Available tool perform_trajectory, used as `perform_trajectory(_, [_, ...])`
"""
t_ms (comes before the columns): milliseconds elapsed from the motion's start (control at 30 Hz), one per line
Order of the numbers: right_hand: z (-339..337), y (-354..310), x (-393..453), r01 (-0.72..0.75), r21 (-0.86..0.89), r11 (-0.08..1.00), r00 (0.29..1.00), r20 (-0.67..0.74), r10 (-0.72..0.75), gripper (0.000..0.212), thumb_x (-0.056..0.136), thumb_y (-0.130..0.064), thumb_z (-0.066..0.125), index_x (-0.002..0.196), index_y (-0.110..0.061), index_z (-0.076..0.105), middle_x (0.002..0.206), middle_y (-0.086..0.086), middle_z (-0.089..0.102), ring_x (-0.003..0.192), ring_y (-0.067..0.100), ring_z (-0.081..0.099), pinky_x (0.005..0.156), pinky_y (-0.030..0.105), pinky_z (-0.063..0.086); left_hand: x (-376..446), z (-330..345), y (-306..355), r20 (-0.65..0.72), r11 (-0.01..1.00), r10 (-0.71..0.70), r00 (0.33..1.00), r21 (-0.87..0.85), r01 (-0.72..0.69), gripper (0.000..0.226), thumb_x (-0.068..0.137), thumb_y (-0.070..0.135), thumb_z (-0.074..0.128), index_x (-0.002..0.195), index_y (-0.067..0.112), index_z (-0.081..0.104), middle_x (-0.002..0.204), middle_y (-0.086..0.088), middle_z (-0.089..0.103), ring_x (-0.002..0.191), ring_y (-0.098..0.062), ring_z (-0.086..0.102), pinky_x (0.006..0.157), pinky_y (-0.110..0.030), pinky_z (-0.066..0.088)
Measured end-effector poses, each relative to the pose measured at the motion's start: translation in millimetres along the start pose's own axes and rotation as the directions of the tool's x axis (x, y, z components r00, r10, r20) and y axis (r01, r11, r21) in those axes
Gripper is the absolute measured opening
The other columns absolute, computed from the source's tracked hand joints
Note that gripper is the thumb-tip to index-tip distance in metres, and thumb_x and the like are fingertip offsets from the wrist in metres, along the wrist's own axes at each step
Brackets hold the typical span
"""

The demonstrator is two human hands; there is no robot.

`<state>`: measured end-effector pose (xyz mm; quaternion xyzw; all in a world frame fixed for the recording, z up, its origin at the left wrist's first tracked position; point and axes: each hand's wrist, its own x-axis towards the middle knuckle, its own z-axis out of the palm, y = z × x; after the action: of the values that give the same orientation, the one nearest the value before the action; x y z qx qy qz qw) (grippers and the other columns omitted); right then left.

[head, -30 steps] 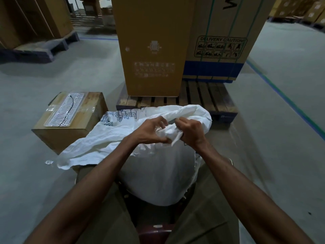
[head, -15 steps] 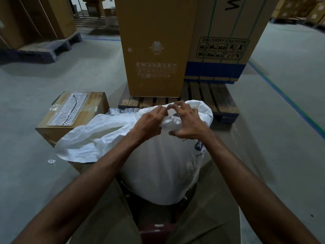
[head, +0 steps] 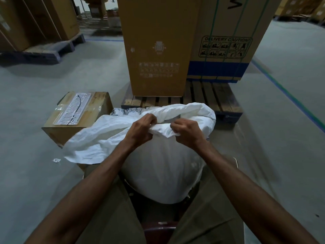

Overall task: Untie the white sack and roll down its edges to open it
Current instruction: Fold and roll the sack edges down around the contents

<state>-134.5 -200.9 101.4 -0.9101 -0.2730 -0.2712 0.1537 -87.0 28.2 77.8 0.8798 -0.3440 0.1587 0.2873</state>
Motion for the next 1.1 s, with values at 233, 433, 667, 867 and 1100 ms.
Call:
perform_trajectory(233, [1, -4, 13, -0.424, 0.194, 0.884, 0.809, 0.52, 0.275, 0.076, 0.059, -0.074, 0.077, 0.123, -0.038, 0.06, 0.127, -0.01, 0.061, 0.115, 0.013, 0.056, 0.097, 0.037, 0.048, -7, 7, -1, -0.137, 0.921, 0.367, 0.92, 0.191, -0.339, 0.02, 0.074, -0.01, 0.076, 0.081, 0.004, 0.063, 0.085, -0.015, 0.06, 0.08, -0.026, 0.051, 0.051, -0.033, 0.047])
perform_trajectory(433, [17, -24, 11, -0.236, 0.111, 0.965, 0.941, 0.272, 0.199, 0.033, 0.059, -0.039, 0.082, 0.087, -0.024, 0.072, 0.079, -0.007, 0.072, 0.069, 0.012, 0.064, 0.069, 0.028, 0.05, -14, 12, 4, 0.012, 0.863, 0.443, 0.896, 0.263, -0.43, 0.027, 0.07, -0.003, 0.068, 0.091, 0.012, 0.064, 0.092, -0.009, 0.061, 0.083, -0.026, 0.052, 0.054, -0.035, 0.047])
perform_trajectory(667, [46, -27, -13, -0.153, -0.05, 0.987, 0.974, 0.161, 0.159, 0.034, 0.054, -0.007, 0.077, 0.082, -0.017, 0.06, 0.076, 0.001, 0.067, 0.062, 0.028, 0.06, 0.061, 0.031, 0.044, -25, -12, -18, 0.25, 0.979, -0.099, 0.963, -0.146, 0.139, 0.063, 0.062, 0.037, 0.085, 0.119, 0.024, 0.064, 0.113, 0.003, 0.064, 0.101, -0.013, 0.061, 0.086, -0.028, 0.051])
perform_trajectory(867, [51, -39, -12, -0.275, 0.026, 0.961, 0.908, 0.336, 0.251, 0.054, 0.062, -0.048, 0.081, 0.102, -0.027, 0.051, 0.103, -0.006, 0.06, 0.09, 0.019, 0.059, 0.076, 0.035, 0.044, -19, -17, -15, 0.22, 0.995, 0.046, 0.974, 0.073, -0.063, 0.034, 0.056, 0.004, 0.078, 0.078, 0.018, 0.055, 0.078, 0.004, 0.056, 0.065, -0.027, 0.059, 0.053, -0.031, 0.04])
perform_trajectory(1100, [55, -43, 0, -0.388, 0.028, 0.921, 0.882, 0.303, 0.362, 0.034, 0.055, -0.047, 0.076, 0.08, -0.027, 0.066, 0.075, -0.013, 0.065, 0.072, 0.011, 0.06, 0.074, 0.037, 0.053, -43, 4, -10, 0.083, 0.929, 0.273, 0.958, 0.236, -0.286, 0.047, 0.056, 0.007, 0.073, 0.097, 0.017, 0.053, 0.093, -0.008, 0.061, 0.083, -0.026, 0.055, 0.055, -0.037, 0.049])
